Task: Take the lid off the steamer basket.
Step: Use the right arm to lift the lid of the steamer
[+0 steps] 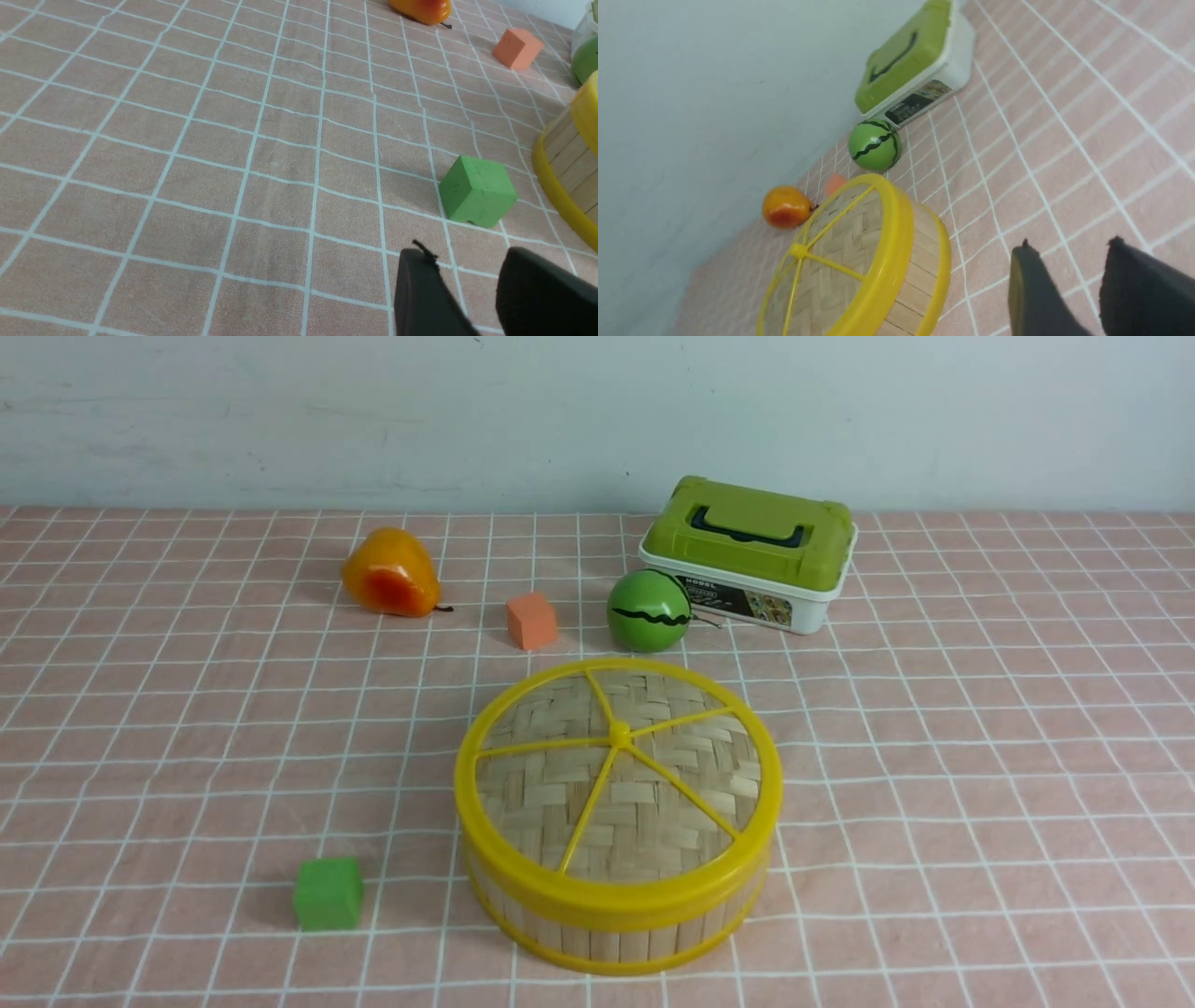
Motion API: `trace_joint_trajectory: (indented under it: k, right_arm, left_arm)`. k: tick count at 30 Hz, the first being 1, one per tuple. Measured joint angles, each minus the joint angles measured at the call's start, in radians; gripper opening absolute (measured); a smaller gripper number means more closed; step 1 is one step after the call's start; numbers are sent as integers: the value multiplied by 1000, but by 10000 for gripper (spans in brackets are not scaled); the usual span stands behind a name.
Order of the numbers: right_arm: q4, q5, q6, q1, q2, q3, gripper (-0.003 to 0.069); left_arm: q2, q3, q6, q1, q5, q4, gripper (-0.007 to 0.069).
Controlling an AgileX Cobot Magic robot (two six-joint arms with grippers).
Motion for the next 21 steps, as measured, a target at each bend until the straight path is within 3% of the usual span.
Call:
trace_joint_trajectory:
  k: [2, 7, 9, 14, 21]
  right_arm:
    - [-84, 189, -206, 0, 174, -249, 28]
    - [-177, 469, -401, 0, 438, -552, -21]
    - [-217, 627, -506, 0, 614, -769, -25]
    - [-228, 725, -561, 7, 841, -988, -19]
    - [-343, 811, -557, 176, 1200, -1248, -6]
  left_arm:
    - [0, 0, 0, 0, 0, 0, 239]
    - [0, 0, 0, 0, 0, 0, 239]
    - [0, 0, 0, 0, 0, 0, 239]
    - [0, 0, 0, 0, 0, 0, 239]
    - [0, 0, 0, 0, 0, 0, 239]
